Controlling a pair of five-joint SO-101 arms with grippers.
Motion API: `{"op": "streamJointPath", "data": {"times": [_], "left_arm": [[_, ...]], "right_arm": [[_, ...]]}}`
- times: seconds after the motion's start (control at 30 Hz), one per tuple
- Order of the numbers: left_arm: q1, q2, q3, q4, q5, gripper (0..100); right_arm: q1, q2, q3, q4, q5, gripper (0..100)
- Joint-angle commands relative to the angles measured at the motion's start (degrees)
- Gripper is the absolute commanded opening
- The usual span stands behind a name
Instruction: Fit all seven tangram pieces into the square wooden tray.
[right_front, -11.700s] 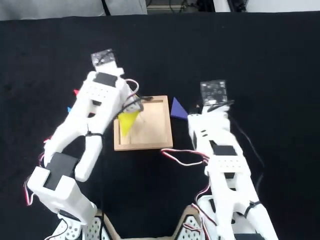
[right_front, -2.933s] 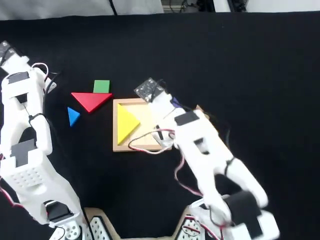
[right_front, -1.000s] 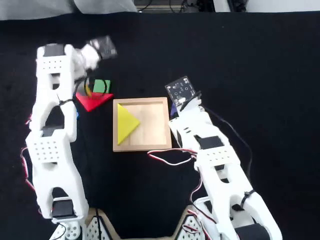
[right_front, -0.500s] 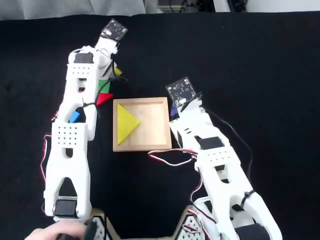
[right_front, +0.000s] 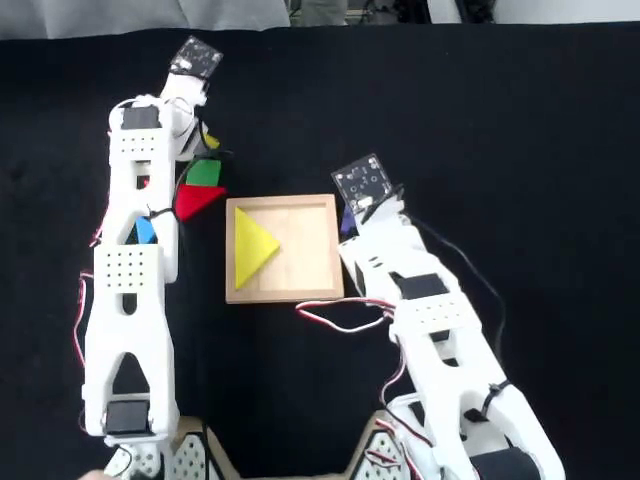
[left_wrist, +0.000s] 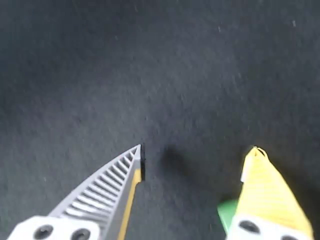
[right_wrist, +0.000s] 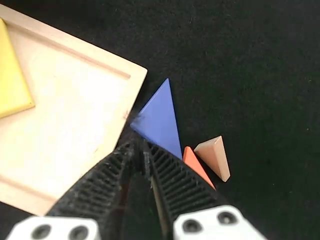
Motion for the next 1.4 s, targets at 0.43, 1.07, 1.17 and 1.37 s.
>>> {"op": "streamJointPath", "data": {"times": [0.43, 1.07, 1.17, 1.37], "left_arm": [[-3.1, 0.1, -13.1, 35.2, -14.9, 32], [-2.9, -40.6, 28.4, 35.3, 0.9, 32], [-4.4, -52.9, 46.5, 34.4, -3.6, 32], [-9.7, -64.4, 78.4, 12.3, -17.9, 32]], "right_arm": [[0.7, -1.8, -0.4, -1.2, -0.1, 1.1], [0.7, -2.0, -0.5, -1.2, -0.1, 1.1], [0.7, -2.1, -0.5, -1.2, -0.1, 1.1], [0.7, -2.1, -0.5, -1.0, -0.1, 1.1]]}}
